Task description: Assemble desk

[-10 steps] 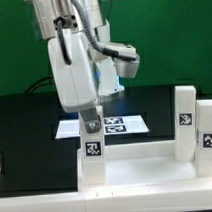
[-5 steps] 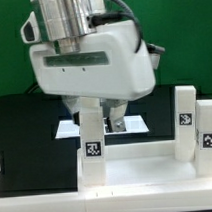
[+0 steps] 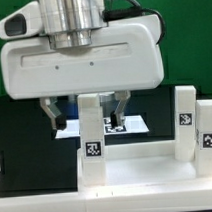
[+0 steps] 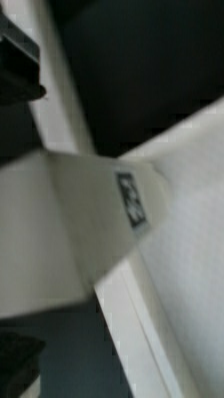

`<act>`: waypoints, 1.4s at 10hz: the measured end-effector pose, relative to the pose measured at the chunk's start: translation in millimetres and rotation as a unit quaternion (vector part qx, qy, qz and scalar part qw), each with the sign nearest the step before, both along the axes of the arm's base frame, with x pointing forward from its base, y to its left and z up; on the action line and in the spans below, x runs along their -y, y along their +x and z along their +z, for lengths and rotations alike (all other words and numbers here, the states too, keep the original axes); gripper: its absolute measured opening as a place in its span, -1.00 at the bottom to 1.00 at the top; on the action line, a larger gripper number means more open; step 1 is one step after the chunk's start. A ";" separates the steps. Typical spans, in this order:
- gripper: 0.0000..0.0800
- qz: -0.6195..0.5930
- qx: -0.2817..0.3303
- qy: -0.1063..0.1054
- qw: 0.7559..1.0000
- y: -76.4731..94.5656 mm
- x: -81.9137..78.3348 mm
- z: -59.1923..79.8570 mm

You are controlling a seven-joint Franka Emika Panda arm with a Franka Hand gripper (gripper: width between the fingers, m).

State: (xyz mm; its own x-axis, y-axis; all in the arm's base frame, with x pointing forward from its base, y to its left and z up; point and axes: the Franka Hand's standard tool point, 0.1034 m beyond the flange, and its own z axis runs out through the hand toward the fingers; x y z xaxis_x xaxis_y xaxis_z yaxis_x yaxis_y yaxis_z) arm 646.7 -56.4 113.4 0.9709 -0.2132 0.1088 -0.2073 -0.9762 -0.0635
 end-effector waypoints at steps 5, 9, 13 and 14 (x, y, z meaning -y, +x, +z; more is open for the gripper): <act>-0.09 -0.011 0.006 -0.003 1.000 -1.3 -3.1 -4.4; -0.29 -0.252 -0.016 0.023 0.967 -5.5 0.6 -5.3; -0.29 -0.478 -0.031 0.061 0.875 -10.3 6.6 -6.5; -0.29 -0.496 -0.033 0.063 0.865 -10.6 6.8 -6.6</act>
Offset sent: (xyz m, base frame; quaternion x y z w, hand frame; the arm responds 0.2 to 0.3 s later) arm 0.0000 0.0000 0.0000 0.0000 0.0000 0.0000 1.0000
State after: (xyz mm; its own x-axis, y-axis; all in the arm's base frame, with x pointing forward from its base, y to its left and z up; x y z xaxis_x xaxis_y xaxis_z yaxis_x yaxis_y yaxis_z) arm 636.1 -63.2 106.8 0.3057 -0.9518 -0.0236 -0.9469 -0.3013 -0.1125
